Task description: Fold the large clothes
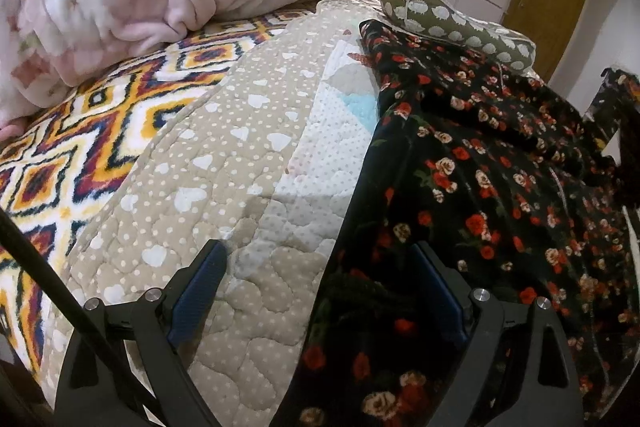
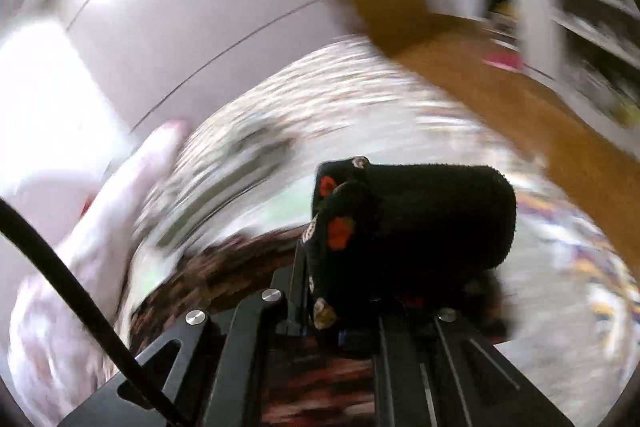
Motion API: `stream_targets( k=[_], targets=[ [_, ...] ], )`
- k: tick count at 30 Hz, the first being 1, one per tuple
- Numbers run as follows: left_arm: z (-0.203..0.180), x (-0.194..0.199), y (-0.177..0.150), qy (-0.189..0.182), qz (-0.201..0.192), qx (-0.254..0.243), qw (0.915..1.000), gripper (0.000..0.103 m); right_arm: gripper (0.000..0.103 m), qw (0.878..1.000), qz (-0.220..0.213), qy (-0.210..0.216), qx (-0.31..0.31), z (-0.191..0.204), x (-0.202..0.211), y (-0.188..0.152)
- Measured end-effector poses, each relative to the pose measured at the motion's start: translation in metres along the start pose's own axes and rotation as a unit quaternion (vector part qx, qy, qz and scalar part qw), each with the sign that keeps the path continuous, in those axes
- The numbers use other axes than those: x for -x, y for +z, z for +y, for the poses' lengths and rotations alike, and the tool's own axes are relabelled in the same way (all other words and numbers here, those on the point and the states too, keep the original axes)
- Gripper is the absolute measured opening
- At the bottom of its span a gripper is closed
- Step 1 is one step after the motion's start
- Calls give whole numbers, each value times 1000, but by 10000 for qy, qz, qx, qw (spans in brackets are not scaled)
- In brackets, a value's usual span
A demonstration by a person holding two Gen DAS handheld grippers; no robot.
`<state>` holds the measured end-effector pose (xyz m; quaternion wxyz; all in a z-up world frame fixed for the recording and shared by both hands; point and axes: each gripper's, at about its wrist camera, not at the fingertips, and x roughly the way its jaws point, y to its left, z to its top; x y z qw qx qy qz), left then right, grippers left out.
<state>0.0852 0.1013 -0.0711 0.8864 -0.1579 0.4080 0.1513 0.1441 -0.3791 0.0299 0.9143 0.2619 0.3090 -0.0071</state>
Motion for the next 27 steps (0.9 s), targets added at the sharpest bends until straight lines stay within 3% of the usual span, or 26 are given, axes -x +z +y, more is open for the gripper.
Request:
stream_targets(
  k=[3, 5, 9, 12, 13, 16, 20, 23, 27],
  targets=[
    [8, 22, 1, -347, -100, 183, 9992, 91, 10, 9942, 426, 474, 867, 109, -39, -42],
    [15, 42, 0, -443, -248, 224, 9985, 91, 13, 9832, 790, 839, 1415, 172, -67, -80],
    [37, 74, -1, -392, -445, 267, 9979, 91, 33, 9300, 1909, 1224, 2893, 271, -120, -175],
    [55, 88, 3, -341, -541, 348, 9973, 91, 36, 8980, 2067, 1444, 3606, 300, -116, -215],
    [58, 92, 7, -338, -581, 361, 9971, 91, 45, 8944, 2050, 1548, 3660, 301, -109, -216],
    [56, 93, 21, -384, -646, 291, 9968, 91, 61, 9046, 1761, 1665, 3506, 282, -77, -199],
    [30, 85, 46, -602, -580, 94, 9965, 91, 63, 9362, 1357, 1183, 3018, 229, -54, -149],
    [-7, 61, 73, -710, -405, -270, 9963, 91, 63, 9586, 1206, 721, 2475, 168, -42, -116],
    [-60, 7, 108, -778, -100, -672, 9946, 91, 63, 9747, 1119, 505, 1868, 99, -25, -100]
  ],
)
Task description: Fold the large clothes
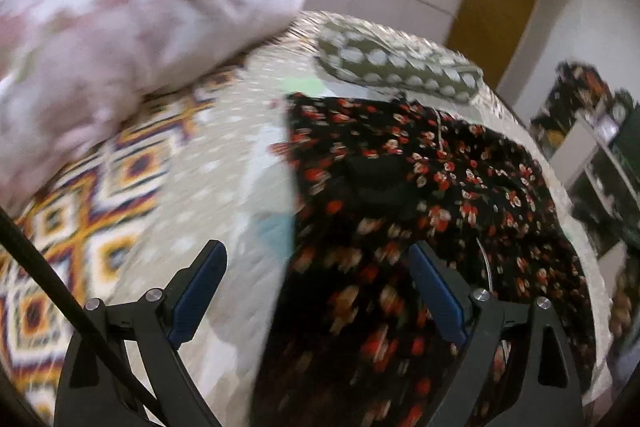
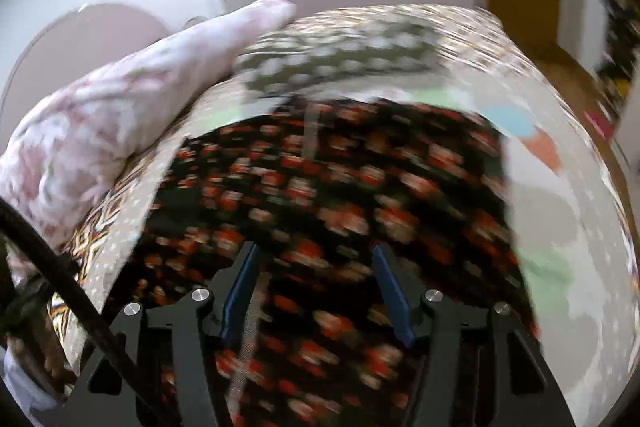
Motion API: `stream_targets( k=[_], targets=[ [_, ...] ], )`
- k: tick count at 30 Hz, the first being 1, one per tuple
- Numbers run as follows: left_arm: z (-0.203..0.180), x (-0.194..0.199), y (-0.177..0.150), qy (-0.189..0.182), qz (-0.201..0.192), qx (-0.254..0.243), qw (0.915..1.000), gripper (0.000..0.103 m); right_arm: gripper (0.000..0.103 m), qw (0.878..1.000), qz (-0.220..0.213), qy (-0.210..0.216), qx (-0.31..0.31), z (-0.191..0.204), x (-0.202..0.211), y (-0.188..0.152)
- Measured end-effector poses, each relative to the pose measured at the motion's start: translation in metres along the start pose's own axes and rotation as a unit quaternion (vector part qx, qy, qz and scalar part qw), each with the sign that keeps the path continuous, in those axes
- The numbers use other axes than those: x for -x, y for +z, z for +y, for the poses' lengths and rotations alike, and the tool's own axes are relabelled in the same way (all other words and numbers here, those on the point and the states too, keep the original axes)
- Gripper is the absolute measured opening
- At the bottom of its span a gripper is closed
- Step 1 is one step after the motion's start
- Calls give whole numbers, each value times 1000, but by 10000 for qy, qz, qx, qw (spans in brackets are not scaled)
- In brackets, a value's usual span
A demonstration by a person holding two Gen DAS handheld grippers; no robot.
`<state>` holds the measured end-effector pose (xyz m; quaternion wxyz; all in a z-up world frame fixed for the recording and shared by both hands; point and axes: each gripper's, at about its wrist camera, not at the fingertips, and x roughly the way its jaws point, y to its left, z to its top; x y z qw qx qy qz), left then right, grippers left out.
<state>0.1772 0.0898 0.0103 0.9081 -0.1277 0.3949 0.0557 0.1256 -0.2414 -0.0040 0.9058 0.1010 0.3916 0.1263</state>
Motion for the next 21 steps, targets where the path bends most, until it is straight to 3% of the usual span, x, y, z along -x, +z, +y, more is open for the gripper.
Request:
stream_targets(
  k=[5, 7, 9, 10, 11, 14, 16, 19, 20, 21],
  targets=[
    [-32, -81, 31, 151, 432, -276, 9986, 91, 63, 9991, -3, -129, -400, -56, 21, -28],
    [-38, -111, 37, 113, 789, -205, 9966, 87, 63, 9986, 25, -196, -488, -71, 23, -35],
    [-43, -130, 39, 178, 1098, -51, 9938, 40, 63, 9981, 42, -267, -562, -83, 20, -39],
    [-48, -132, 43, 598, 1081, -188, 9922, 28, 63, 9977, 47, -328, -591, -87, 18, -41],
    [-49, -130, 47, 667, 1052, -281, 9918, 16, 63, 9972, 47, -384, -638, -93, 15, -41],
    [-29, -110, 76, 553, 701, 70, 9960, 0, 63, 9967, -9, -312, -747, -100, 12, -39],
    [-10, -102, 98, 804, 458, 260, 9954, 0, 63, 9967, -129, -262, -758, -101, 14, -34],
    [8, -109, 110, 998, 470, 411, 9930, 0, 63, 9964, -273, -286, -748, -99, 10, -19],
    [10, -110, 108, 939, 471, 400, 9937, 1, 63, 9965, -281, -316, -718, -97, 6, -14],
    [11, -111, 105, 726, 473, 402, 9954, 10, 63, 9965, -305, -358, -685, -94, 0, -6]
  ],
)
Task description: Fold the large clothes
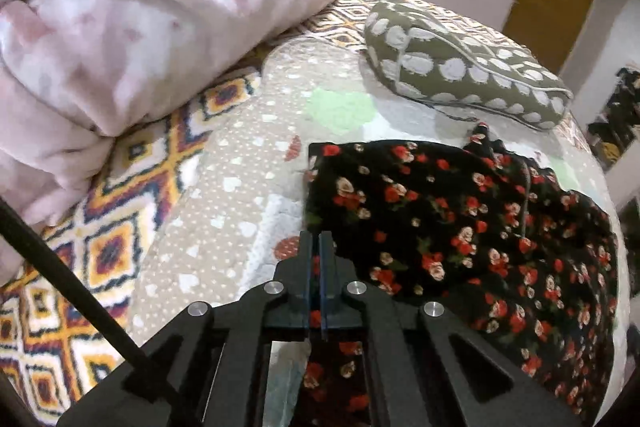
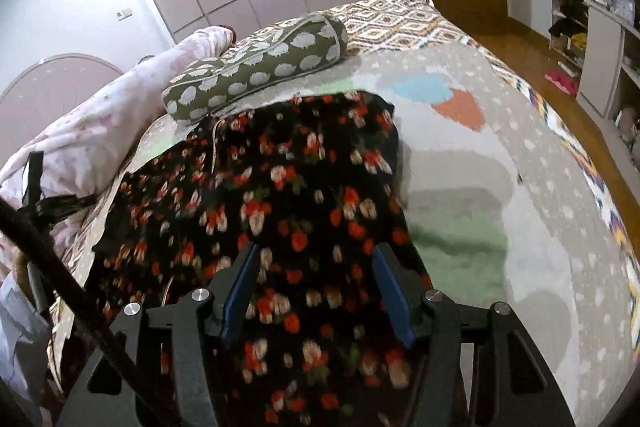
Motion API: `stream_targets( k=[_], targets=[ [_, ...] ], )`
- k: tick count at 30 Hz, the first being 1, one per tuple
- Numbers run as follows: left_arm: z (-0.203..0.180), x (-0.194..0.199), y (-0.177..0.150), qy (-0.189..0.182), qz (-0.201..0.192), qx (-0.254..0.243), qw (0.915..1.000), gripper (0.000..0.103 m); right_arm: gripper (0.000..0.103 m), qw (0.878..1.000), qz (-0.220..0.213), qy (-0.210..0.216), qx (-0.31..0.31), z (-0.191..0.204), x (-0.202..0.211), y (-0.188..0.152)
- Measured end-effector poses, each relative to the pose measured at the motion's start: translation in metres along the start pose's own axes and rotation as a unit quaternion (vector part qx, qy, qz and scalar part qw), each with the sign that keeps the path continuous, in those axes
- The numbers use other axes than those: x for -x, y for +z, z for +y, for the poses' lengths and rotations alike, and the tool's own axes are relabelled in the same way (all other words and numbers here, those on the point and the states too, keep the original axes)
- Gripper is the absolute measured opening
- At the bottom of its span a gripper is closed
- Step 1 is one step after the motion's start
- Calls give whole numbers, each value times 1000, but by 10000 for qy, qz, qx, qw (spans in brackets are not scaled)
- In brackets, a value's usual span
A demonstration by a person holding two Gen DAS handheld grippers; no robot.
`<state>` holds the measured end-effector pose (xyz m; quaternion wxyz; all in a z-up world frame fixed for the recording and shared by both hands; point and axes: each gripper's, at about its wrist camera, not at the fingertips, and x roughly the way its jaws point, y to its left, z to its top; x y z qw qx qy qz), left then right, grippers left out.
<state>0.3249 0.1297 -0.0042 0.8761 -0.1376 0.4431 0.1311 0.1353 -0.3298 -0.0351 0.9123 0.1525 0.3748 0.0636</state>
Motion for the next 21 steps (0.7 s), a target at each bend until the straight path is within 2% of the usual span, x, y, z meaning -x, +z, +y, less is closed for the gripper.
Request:
stream_targets(
  k=[1, 2, 3, 4, 7, 10, 11, 12, 14, 15, 17, 19, 21],
  targets=[
    [0, -2, -3, -262, 55, 12, 9996, 20, 63, 10000, -12, -2, 7, 3, -4, 4],
    [-1, -5, -5, -443, 107, 36, 9990, 48, 63, 10000, -13, 26, 4, 5, -8, 8],
    [-2, -8, -9, -720, 128, 96, 9973, 66, 63, 10000, -29, 71, -24, 8, -12, 12],
    [-3, -9, -12, -854, 116, 121, 9962, 68, 63, 9999, -51, 127, -45, 11, -14, 13],
    [-22, -18, -25, -1308, 311, -73, 9909, 68, 63, 9997, -24, 241, 2, 20, -19, 9],
    [-51, -25, -40, -1290, 425, -539, 9893, 68, 63, 9996, 99, 260, 112, 24, -24, -2],
    [-65, -31, -49, -1156, 556, -830, 9883, 64, 63, 9995, 131, 248, 143, 24, -24, -6],
    [-77, -36, -58, -939, 679, -1143, 9867, 36, 63, 9995, 142, 233, 143, 23, -24, -8],
    [-95, -32, -68, -630, 547, -1653, 9827, 19, 63, 9996, 150, 199, 90, 19, -23, -11],
    [-104, -25, -70, -518, 467, -1859, 9801, 15, 63, 9997, 146, 187, 71, 17, -22, -12],
    [-110, -6, -63, -417, 210, -1970, 9793, 15, 63, 9998, 110, 173, 76, 13, -17, -10],
    [-104, 7, -43, -511, 102, -1780, 9827, 15, 63, 9998, 23, 156, 113, 10, -10, -5],
    [-98, 9, -28, -376, 16, -1659, 9854, 15, 63, 9998, -123, 123, 104, 8, -4, 5]
  ],
)
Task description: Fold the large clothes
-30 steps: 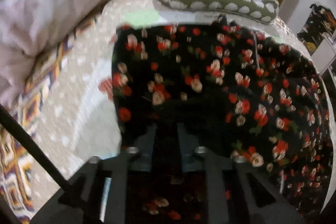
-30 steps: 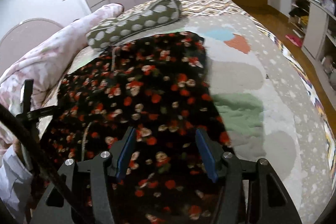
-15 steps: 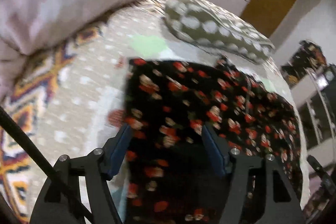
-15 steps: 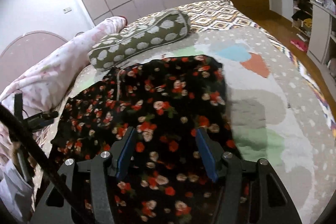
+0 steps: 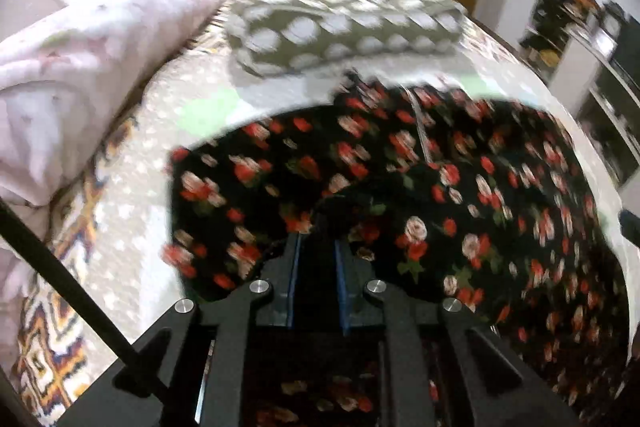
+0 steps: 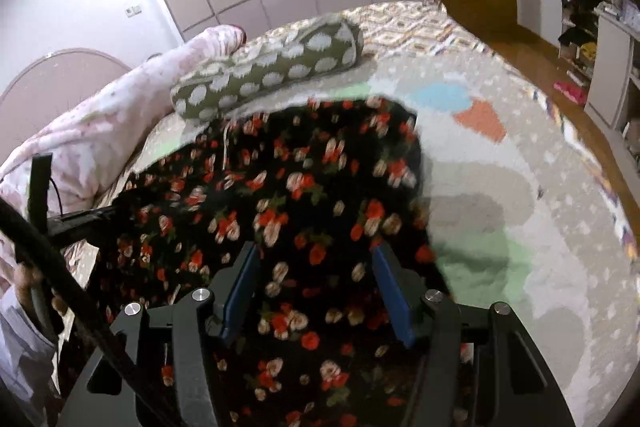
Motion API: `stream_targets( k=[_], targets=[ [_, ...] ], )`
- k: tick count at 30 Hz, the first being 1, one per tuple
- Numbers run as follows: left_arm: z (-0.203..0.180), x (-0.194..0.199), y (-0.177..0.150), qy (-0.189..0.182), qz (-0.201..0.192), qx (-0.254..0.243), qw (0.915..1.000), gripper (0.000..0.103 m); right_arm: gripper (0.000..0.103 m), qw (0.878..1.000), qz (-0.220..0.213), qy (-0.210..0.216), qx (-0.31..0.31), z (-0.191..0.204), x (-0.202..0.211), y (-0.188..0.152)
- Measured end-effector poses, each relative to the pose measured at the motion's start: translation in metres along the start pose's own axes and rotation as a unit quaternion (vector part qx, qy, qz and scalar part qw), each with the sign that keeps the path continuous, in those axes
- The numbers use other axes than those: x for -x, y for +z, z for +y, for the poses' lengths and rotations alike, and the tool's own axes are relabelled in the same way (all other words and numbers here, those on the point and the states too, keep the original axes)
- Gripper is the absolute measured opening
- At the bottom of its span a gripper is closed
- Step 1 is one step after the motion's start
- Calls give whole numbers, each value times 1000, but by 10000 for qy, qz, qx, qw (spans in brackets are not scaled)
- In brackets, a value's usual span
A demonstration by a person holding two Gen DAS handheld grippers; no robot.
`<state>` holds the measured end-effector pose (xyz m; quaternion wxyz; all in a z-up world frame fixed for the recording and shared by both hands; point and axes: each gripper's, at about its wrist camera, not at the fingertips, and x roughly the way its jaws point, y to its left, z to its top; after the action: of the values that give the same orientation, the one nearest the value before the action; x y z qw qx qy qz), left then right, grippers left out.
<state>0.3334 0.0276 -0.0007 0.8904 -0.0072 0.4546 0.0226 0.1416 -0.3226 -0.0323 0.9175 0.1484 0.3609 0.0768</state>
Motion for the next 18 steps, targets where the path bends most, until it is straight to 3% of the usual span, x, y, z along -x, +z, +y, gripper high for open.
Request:
stream_targets(
  k=[4, 6, 7, 11, 15, 18],
  targets=[
    [19, -28, 1, 560, 236, 173, 9980, 18, 63, 10000, -38, -6, -35, 0, -13, 19],
    [28, -45, -9, 589, 414, 276, 9970, 30, 61, 9999, 117, 47, -56, 0, -34, 24],
    [30, -50, -14, 599, 375, 350, 9969, 33, 57, 9997, 226, 31, -93, -1, -47, 26],
    [33, -47, -18, 789, 131, 439, 9958, 58, 55, 9971, 642, -328, -232, -11, -97, 22],
    [53, -25, -15, 520, 194, 759, 9956, 59, 56, 9964, 653, -488, -237, -12, -103, 22],
    [68, 22, -31, 369, -81, 992, 9944, 61, 56, 9968, 579, -525, -145, -7, -75, 23]
  ],
)
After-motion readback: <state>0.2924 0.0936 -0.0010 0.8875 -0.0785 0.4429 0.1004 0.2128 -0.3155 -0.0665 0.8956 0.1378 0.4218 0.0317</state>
